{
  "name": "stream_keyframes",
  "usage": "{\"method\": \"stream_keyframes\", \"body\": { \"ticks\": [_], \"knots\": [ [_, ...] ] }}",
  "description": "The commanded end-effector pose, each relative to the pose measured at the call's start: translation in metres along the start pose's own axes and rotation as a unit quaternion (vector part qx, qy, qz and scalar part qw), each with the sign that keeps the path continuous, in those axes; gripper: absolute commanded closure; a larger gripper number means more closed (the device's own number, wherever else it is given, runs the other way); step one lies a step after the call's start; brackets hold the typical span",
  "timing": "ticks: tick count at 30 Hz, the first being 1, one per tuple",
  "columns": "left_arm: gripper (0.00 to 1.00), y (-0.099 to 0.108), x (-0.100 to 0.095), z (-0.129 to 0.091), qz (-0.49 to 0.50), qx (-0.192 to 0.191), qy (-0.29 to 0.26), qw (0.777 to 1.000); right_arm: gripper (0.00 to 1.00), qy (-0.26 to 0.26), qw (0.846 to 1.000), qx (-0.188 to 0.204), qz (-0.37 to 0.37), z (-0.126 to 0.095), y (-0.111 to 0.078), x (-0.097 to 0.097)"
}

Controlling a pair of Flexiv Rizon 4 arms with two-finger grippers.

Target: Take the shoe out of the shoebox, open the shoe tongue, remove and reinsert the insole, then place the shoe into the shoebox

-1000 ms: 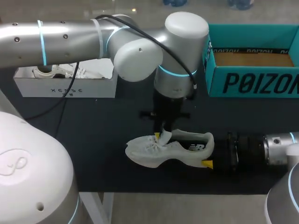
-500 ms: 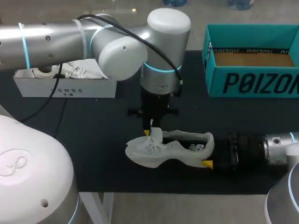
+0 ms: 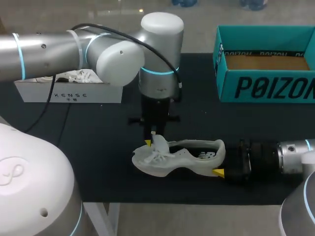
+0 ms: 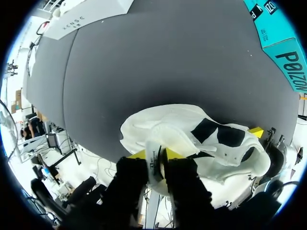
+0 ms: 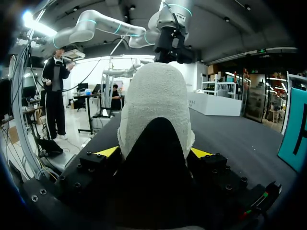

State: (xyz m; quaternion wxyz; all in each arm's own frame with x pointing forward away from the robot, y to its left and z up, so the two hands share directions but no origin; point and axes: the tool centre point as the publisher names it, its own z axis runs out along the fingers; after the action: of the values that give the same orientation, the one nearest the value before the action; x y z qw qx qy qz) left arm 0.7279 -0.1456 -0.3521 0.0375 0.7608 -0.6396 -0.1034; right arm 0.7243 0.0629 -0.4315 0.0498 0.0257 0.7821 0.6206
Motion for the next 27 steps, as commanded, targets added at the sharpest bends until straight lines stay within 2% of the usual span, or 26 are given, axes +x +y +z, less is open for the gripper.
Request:
{"method": "stream_keyframes", "body": {
  "ticks": [1,4,7,8,9,10,11,14,16,19,21,22,23,25,27],
  "knots": [
    [0.80,-0.002,-0.007,0.004,-0.001,-0.004,0.008,1.000,1.00,-0.001,1.000,0.002,0.000,0.002,-0.002,0.000],
    [0.83,0.000,-0.008,0.004,0.002,-0.004,0.010,1.000,1.00,-0.001,1.000,0.002,0.000,0.002,-0.002,0.000],
    [0.73,0.005,-0.005,-0.003,0.017,0.002,0.016,1.000,1.00,-0.001,1.000,0.002,0.000,0.002,-0.002,0.000],
    [0.67,0.006,-0.004,-0.006,0.023,0.005,0.020,1.000,1.00,-0.001,1.000,0.002,0.000,0.002,-0.002,0.000],
    [0.52,0.007,-0.003,-0.012,0.026,0.012,0.024,0.999,1.00,-0.001,1.000,0.002,0.000,0.002,-0.002,0.000],
    [0.03,0.009,-0.002,-0.017,0.028,0.022,0.024,0.999,1.00,-0.001,1.000,0.002,0.000,0.002,-0.002,0.000],
    [0.00,0.010,-0.001,-0.022,0.029,0.028,0.026,0.999,1.00,-0.001,1.000,0.002,0.000,0.002,-0.002,0.000],
    [0.00,0.010,0.002,-0.039,0.041,0.046,0.031,0.998,1.00,-0.001,1.000,0.002,0.000,0.002,-0.002,0.000],
    [0.00,0.011,0.007,-0.050,0.075,0.054,0.033,0.995,1.00,-0.001,1.000,0.002,0.000,0.002,-0.002,0.000],
    [0.00,0.016,0.018,-0.067,0.153,0.083,0.008,0.985,1.00,-0.001,1.000,0.002,0.000,0.002,-0.002,0.000],
    [0.00,0.021,0.028,-0.076,0.250,0.090,-0.030,0.964,1.00,-0.001,1.000,0.002,0.000,0.002,-0.002,0.000],
    [0.00,0.025,0.035,-0.079,0.323,0.095,-0.063,0.940,1.00,-0.001,1.000,0.002,0.000,0.002,-0.002,0.000],
    [0.00,0.031,0.040,-0.080,0.410,0.110,-0.088,0.901,1.00,-0.001,1.000,0.002,0.000,0.002,-0.002,0.000],
    [0.00,0.050,0.040,-0.075,0.572,0.139,-0.155,0.793,1.00,-0.001,1.000,0.002,0.000,0.002,-0.002,0.000],
    [0.00,0.050,0.040,-0.075,0.572,0.139,-0.155,0.793,1.00,-0.001,1.000,0.002,0.000,0.002,-0.002,0.000]
  ]
}}
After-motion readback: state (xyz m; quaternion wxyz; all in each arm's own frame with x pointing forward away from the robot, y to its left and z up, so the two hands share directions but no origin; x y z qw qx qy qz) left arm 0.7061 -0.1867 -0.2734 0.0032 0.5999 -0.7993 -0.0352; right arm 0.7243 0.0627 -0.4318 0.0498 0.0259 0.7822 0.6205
